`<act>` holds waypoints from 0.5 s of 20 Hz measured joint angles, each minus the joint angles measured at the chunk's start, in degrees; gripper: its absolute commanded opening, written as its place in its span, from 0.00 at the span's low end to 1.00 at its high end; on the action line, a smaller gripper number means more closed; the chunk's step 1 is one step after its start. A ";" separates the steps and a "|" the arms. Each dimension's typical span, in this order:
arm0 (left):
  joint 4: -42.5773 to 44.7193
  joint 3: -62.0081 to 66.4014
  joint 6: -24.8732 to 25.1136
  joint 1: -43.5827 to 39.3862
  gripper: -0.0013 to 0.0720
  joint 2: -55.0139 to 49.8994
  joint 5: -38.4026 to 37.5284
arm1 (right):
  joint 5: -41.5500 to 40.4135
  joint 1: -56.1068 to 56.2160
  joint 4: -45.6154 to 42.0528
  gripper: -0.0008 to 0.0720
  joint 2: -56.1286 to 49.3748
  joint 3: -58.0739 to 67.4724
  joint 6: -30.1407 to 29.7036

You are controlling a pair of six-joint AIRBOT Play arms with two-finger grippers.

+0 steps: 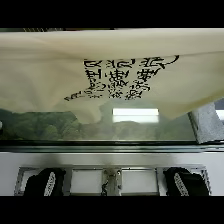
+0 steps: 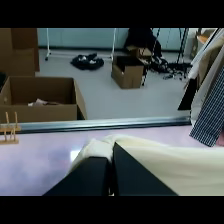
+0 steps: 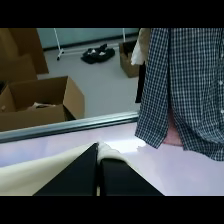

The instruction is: Fold the clothes and pants, and hang the long-sleeved shirts on hangers.

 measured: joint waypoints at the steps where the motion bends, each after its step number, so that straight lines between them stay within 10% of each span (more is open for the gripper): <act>1: 0.00 0.24 -0.72 0.00 0.03 0.98 0.31 | 0.42 0.00 -0.02 0.02 0.61 0.17 0.00; 10: -0.35 -4.33 -4.81 -0.09 0.03 -10.56 -7.13 | 13.66 0.28 0.87 0.02 -8.44 0.52 -0.24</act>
